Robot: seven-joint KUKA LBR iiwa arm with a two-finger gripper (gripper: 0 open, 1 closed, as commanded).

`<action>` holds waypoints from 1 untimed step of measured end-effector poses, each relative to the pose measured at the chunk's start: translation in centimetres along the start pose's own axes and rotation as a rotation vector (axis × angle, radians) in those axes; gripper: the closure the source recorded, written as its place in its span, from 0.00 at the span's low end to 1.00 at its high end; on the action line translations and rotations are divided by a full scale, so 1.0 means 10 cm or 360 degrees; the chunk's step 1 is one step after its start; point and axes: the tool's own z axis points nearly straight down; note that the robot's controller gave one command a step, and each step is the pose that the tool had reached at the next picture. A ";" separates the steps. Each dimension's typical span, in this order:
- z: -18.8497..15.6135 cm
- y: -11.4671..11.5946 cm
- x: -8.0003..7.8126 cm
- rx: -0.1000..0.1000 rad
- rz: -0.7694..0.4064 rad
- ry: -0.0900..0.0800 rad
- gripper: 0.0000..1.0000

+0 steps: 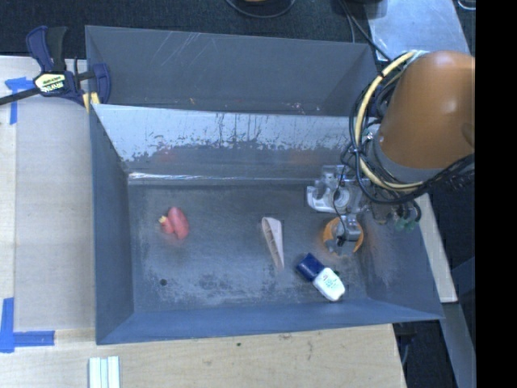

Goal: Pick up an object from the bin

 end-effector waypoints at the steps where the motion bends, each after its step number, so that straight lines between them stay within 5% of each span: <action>1: 0.00 0.00 0.00 0.0000 0.0000 0.0000 0.00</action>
Offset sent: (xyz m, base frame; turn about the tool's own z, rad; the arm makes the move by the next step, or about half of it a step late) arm 0.0758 0.0278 -0.0190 0.0251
